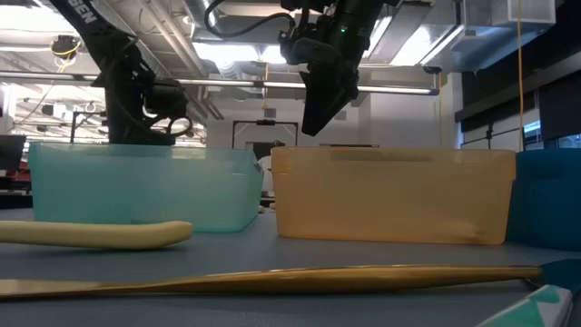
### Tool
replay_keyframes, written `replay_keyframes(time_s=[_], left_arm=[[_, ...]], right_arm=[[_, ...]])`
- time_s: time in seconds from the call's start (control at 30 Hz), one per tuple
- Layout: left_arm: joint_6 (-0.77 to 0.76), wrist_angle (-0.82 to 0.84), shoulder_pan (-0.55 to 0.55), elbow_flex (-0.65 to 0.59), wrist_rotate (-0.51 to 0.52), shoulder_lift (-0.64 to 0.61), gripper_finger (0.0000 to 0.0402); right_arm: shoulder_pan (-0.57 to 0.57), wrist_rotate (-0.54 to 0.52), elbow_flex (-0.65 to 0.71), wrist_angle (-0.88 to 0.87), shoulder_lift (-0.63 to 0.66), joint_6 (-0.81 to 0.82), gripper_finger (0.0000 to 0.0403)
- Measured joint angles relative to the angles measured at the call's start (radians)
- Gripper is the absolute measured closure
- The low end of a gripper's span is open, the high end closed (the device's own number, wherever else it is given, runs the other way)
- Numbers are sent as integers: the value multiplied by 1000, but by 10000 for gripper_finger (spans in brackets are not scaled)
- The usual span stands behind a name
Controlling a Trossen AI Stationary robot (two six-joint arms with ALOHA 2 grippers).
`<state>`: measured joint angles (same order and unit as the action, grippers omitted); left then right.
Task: Sort silverware by color (type)
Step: Put the gold knife into the green bin
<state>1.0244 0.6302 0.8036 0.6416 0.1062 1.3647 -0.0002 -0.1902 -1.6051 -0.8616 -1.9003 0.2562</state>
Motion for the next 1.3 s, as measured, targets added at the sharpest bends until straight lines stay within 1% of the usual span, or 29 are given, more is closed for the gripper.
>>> replay_keyframes(time_s=[0.37, 0.57, 0.73, 0.87, 0.93, 1.07, 1.2, 1.3], left_arm=[[-177, -27, 29, 29, -12, -2, 401], [-180, -26, 29, 29, -67, -2, 401], [-180, -26, 29, 30, -75, -3, 401], [-185, -26, 29, 31, -120, -3, 401], [-192, -26, 29, 31, -110, -3, 401], [-298, -42, 59, 31, -32, -3, 401], [-362, -44, 108, 31, -17, -3, 401], [-370, -40, 139, 31, -14, -3, 401]], right_arm=[[0, 0, 0, 0, 0, 0, 288], [0, 0, 0, 0, 0, 0, 288], [0, 0, 0, 0, 0, 0, 288], [0, 0, 0, 0, 0, 0, 288], [0, 0, 0, 0, 0, 0, 288], [0, 0, 0, 0, 0, 0, 288], [0, 0, 0, 0, 0, 0, 288], [0, 0, 0, 0, 0, 0, 288]])
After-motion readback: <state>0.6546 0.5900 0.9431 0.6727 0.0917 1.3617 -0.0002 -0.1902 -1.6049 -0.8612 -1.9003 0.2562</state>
